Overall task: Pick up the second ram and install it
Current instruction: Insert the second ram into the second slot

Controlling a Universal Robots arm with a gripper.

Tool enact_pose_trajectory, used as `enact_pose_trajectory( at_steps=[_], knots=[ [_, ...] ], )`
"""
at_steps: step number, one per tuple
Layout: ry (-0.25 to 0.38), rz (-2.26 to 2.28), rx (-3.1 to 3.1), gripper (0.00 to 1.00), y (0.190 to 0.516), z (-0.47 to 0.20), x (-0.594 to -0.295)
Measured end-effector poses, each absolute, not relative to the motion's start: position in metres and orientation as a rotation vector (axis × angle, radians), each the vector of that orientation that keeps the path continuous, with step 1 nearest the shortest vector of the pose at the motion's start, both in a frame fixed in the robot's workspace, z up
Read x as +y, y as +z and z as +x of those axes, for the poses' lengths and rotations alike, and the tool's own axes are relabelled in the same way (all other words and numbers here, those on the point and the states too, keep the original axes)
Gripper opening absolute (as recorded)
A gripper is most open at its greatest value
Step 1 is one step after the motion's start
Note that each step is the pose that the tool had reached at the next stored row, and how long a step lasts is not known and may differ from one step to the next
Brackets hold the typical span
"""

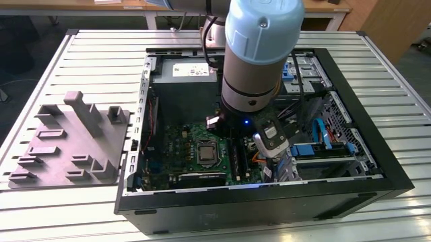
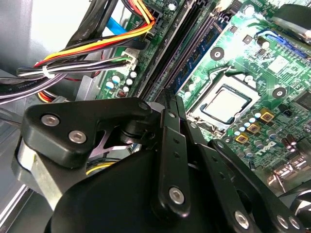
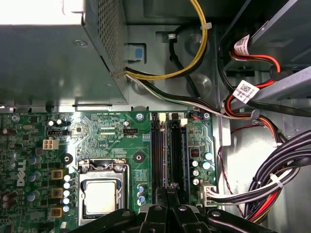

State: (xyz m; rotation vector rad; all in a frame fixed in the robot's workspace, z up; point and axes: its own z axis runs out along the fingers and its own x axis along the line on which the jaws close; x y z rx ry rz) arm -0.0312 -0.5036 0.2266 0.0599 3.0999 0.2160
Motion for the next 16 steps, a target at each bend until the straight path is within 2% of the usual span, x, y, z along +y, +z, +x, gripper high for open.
enact_pose_trajectory(
  at_steps=[16],
  knots=[
    [0.215,0.049,3.077,0.11,0.226,-0.0347,-0.5044]
  ],
)
